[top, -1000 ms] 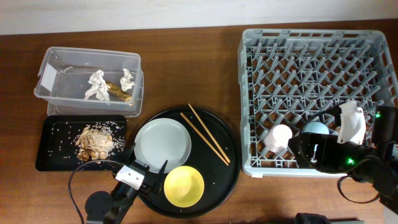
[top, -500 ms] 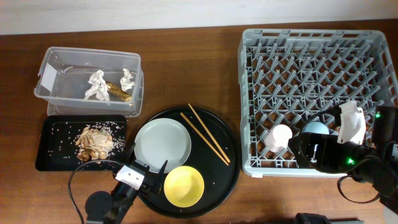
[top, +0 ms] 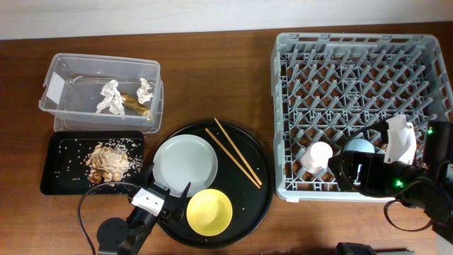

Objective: Sort waste into correct bins and load items into the dishwasher rack

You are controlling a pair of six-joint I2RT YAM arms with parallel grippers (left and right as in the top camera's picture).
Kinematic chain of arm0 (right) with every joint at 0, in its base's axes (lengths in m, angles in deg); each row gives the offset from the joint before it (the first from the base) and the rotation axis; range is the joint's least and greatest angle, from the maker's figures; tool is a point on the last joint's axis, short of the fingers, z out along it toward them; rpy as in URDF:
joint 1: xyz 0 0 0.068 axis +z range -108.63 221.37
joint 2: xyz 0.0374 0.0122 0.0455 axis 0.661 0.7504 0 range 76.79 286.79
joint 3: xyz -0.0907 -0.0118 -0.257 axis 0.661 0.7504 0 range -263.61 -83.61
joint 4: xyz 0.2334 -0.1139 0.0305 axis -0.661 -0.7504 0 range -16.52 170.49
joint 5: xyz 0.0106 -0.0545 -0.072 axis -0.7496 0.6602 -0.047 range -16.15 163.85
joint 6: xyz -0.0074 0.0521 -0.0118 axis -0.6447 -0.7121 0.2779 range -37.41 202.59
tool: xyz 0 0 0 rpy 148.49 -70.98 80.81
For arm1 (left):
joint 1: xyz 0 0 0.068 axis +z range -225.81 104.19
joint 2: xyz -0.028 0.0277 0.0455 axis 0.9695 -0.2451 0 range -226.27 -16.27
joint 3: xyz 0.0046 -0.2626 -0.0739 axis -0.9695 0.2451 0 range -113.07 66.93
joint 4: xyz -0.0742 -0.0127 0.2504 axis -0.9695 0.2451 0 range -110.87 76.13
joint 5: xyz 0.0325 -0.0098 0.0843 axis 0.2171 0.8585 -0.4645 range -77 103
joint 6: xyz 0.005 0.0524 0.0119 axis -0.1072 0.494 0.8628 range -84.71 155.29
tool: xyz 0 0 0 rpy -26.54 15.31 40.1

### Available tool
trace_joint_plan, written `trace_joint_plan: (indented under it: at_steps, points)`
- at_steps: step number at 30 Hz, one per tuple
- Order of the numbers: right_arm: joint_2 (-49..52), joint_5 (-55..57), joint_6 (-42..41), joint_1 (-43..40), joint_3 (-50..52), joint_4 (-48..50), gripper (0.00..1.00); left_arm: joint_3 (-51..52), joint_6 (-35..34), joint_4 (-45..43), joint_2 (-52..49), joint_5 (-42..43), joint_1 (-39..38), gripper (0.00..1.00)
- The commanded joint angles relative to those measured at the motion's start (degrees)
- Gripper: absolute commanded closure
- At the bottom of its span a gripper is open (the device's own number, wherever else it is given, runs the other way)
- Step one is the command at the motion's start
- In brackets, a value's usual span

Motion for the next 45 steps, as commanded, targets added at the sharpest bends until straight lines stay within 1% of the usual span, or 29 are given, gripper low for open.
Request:
trace_joint_plan:
  at_steps: [1,30,31,32,37,38,39,40,41,42,44,45]
  points:
    - [-0.2,0.3,0.0,0.3,-0.3,0.0,0.01,0.6,0.7,-0.3,0.5,0.8,-0.1,0.01]
    - [-0.2,0.3,0.0,0.3,-0.3,0.0,0.01,0.6,0.7,-0.3,0.5,0.8,-0.1,0.01]
    - [-0.2,-1.1,-2.0,0.3,-0.3,1.9,0.01,0.6,0.7,-0.3,0.5,0.8,-0.1,0.01]
    - [-0.2,-1.4,-2.3,0.3,-0.3,6.6,0.01,0.6,0.7,-0.3,0.5,0.8,-0.1,0.01]
    - [1.6,-1.8,-2.7,0.3,-0.3,6.7,0.01,0.6,0.7,-0.3,0.5,0.8,-0.1,0.01]
    - [2.3,-6.7,-3.8,0.3,-0.3,7.1,0.01,0.6,0.7,-0.3,0.5,0.8,-0.1,0.01]
    - [3.3,-15.0,-1.2,2.3,-0.2,7.5,0.08,0.6,0.7,-0.3,0.5,0.8,-0.1,0.01]
    - [3.8,-14.2,-1.1,9.4,0.6,7.5,0.1,0.6,0.7,-0.3,0.5,0.9,-0.1,0.01]
    - [3.9,-10.2,-2.6,17.5,2.0,8.2,0.09,0.6,0.7,-0.3,0.5,0.9,-0.1,0.01]
    - [4.0,-2.6,-8.4,27.6,4.6,10.5,0.09,0.6,0.7,-0.3,0.5,0.8,-0.1,0.01]
    - [4.5,8.0,-18.8,41.5,10.8,16.2,0.09,0.6,0.7,-0.3,0.5,0.8,-0.1,0.01]
    - [6.4,8.8,-25.9,51.4,18.1,25.6,0.1,0.6,0.7,-0.3,0.5,0.8,-0.1,0.01]
